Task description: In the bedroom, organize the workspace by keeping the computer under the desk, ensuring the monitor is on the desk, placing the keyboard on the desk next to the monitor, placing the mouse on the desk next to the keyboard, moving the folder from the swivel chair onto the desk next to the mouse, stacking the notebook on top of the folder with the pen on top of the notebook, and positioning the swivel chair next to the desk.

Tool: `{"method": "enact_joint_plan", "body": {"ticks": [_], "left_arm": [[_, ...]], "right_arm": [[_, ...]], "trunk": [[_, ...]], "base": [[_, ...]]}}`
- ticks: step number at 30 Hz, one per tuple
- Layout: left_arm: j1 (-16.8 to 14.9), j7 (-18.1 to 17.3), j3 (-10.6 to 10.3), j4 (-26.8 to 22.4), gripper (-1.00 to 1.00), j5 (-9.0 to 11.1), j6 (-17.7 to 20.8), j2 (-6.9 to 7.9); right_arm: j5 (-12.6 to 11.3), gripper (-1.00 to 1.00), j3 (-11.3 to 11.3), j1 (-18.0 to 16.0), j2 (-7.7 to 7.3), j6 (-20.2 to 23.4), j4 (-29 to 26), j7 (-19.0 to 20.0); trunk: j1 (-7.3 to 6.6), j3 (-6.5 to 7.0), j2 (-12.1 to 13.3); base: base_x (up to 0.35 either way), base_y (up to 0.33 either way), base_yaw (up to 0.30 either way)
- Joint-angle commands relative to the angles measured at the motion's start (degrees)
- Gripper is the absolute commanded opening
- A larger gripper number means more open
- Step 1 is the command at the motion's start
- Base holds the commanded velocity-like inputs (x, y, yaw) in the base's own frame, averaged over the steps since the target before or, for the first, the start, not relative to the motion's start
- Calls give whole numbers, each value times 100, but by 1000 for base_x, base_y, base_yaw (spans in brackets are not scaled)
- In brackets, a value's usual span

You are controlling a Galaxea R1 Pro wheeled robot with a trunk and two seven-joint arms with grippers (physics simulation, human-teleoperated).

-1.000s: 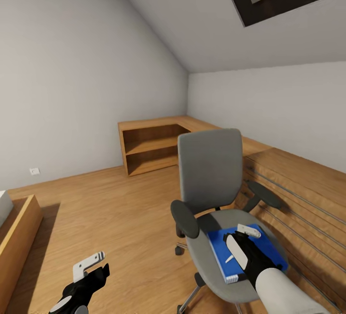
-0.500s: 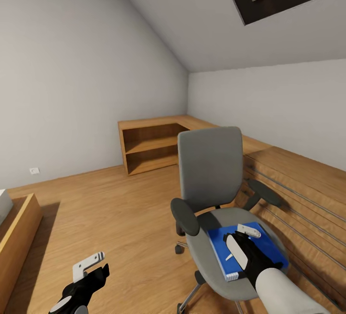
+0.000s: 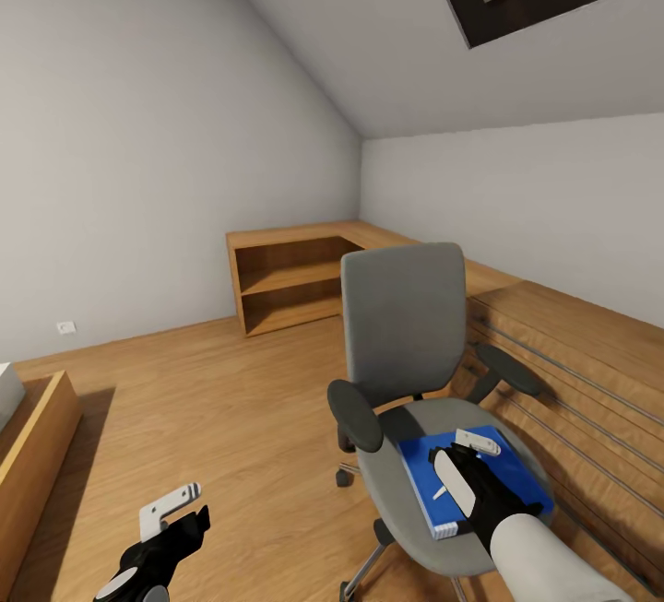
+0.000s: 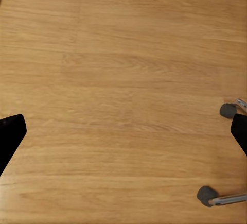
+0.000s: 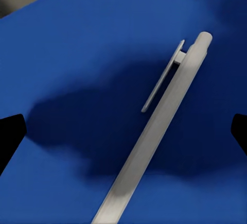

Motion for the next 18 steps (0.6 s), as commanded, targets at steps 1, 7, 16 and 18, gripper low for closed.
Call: {"method": "enact_joint_plan", "body": {"ticks": [1, 7, 16, 18], "left_arm": [[0, 36, 4, -11, 100, 60, 12, -3], [-1, 36, 3, -11, 100, 61, 12, -3], [0, 36, 9, -11, 100, 62, 12, -3], [1, 36, 10, -11, 100, 62, 12, -3]], "right_arm": [[-32, 100, 35, -2, -4, 30, -8, -42], [-41, 100, 24, -2, -8, 37, -8, -29], [-48, 100, -1, -1, -19, 45, -8, -12], [-49, 100, -5, -2, -21, 47, -8, -11]], "trunk": [[0, -5, -3], [0, -5, -3], [0, -5, -3], [0, -5, -3]], "base": [[0, 0, 0], [0, 0, 0], [0, 0, 0], [0, 0, 0]]}}
